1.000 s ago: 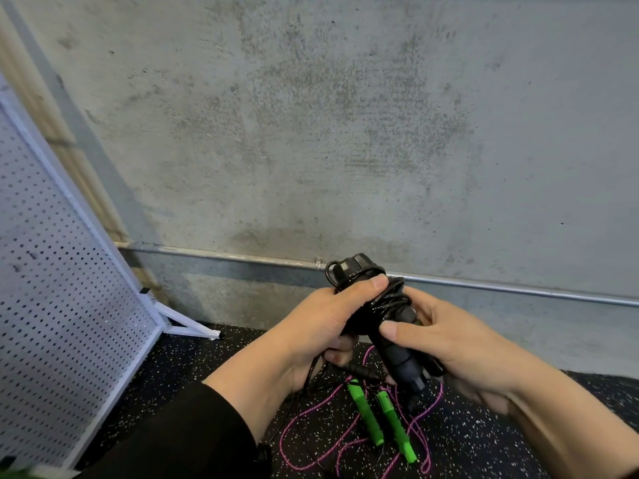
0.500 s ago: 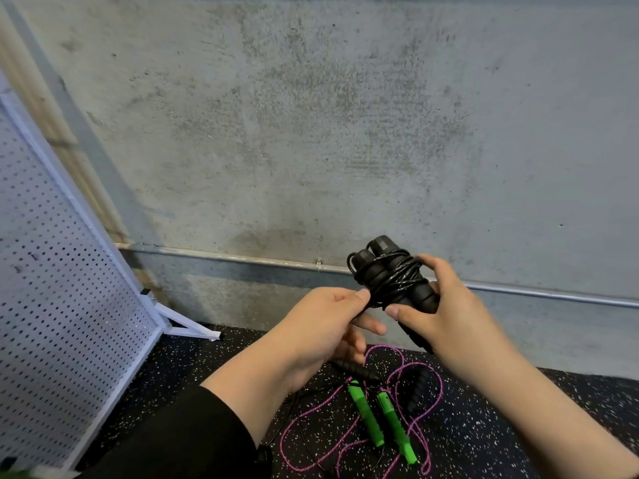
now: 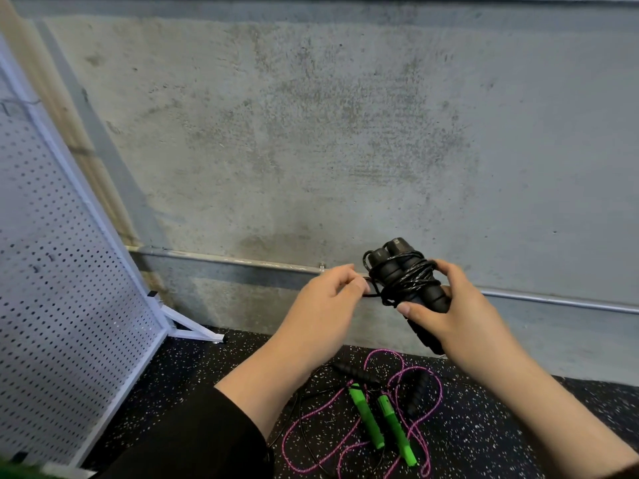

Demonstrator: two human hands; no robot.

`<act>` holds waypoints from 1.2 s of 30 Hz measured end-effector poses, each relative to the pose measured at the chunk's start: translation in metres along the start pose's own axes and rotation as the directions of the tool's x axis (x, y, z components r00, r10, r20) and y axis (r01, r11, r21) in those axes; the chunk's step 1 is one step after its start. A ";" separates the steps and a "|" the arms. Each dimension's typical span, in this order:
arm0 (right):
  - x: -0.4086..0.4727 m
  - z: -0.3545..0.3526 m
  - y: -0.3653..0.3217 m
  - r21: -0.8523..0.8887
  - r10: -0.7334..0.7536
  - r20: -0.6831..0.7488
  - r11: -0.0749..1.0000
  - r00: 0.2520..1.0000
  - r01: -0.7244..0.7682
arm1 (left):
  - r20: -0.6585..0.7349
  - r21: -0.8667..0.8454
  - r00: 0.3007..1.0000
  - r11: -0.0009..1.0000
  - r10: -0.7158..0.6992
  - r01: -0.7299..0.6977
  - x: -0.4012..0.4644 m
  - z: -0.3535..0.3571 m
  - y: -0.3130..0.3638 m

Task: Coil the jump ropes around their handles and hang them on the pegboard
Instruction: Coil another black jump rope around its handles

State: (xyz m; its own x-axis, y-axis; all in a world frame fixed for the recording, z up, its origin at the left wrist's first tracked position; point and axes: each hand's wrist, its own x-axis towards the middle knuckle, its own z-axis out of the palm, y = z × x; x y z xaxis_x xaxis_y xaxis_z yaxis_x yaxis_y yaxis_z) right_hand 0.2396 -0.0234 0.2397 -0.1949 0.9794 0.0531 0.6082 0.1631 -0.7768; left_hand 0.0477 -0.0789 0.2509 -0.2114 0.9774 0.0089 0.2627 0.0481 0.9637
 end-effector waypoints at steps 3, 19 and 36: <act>-0.013 0.002 -0.007 0.056 -0.012 0.008 0.998 1.000 0.011 | -0.095 -0.247 0.995 0.968 0.031 -0.053 -0.007 -0.002 0.006; -0.074 -0.023 -0.023 0.354 0.013 0.093 0.934 0.996 -0.046 | 0.076 -0.489 0.974 0.860 0.213 -0.150 -0.049 0.023 0.040; -0.052 -0.032 -0.008 0.622 0.182 0.037 0.765 0.983 -0.165 | -0.113 -0.576 0.984 0.798 0.136 -0.176 -0.016 0.057 0.033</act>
State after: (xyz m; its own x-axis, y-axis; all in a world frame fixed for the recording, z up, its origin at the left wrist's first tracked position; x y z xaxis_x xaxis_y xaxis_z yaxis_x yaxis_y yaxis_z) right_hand 0.2696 -0.0723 0.2636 -0.1096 0.9876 -0.1123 0.0186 -0.1109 -0.9937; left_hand 0.1130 -0.0816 0.2670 -0.2784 0.9453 0.1700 -0.2950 -0.2526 0.9215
